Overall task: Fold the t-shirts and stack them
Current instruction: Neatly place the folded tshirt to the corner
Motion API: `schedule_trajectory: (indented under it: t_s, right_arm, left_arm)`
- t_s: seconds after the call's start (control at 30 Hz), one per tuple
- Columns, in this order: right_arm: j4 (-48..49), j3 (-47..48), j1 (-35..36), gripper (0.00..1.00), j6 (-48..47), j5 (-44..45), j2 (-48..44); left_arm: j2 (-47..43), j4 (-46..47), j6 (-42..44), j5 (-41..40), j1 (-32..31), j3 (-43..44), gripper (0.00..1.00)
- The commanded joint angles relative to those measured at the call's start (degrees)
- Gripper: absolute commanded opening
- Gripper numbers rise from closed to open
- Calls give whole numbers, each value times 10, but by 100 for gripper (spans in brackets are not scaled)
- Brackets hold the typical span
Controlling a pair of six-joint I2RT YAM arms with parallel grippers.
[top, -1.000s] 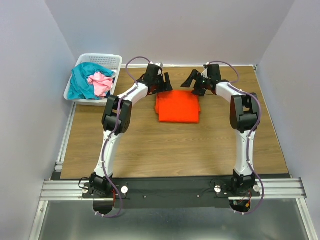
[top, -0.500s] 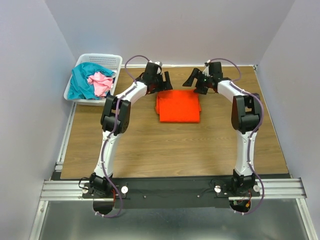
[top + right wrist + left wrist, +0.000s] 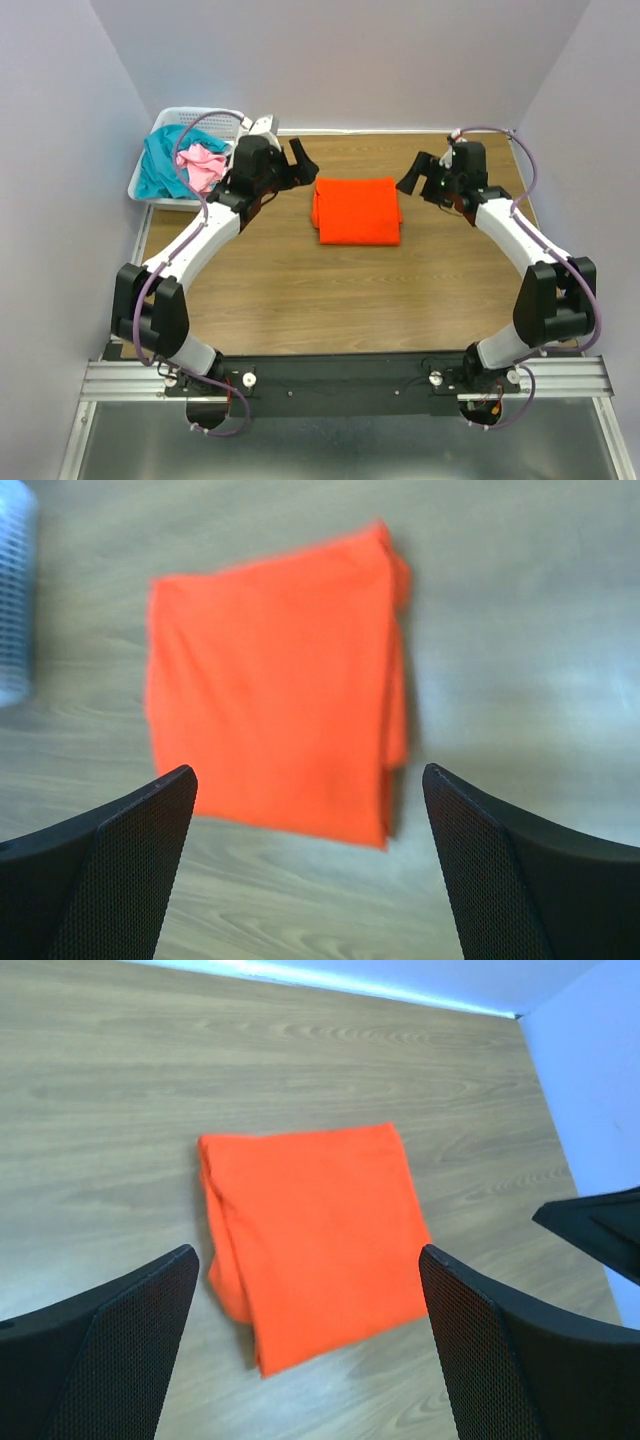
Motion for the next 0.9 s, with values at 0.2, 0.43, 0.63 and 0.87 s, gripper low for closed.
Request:
schedule_trajectory:
  t_s: [0.2, 0.43, 0.63, 0.87]
  right_arm:
    - [-19, -104, 0, 100, 5, 57, -10]
    - [-18, -63, 12, 99, -3, 46, 63]
    - [-18, -15, 34, 94, -6, 55, 138]
    - [-18, 16, 51, 89, -3, 72, 190]
  left_arm:
    - [-111, 33, -56, -46, -9, -245, 98]
    - [-131, 33, -60, -40, -9, -297, 98]
    - [-162, 28, -60, -47, -9, -319, 98]
    - [-175, 10, -59, -71, -9, -325, 98]
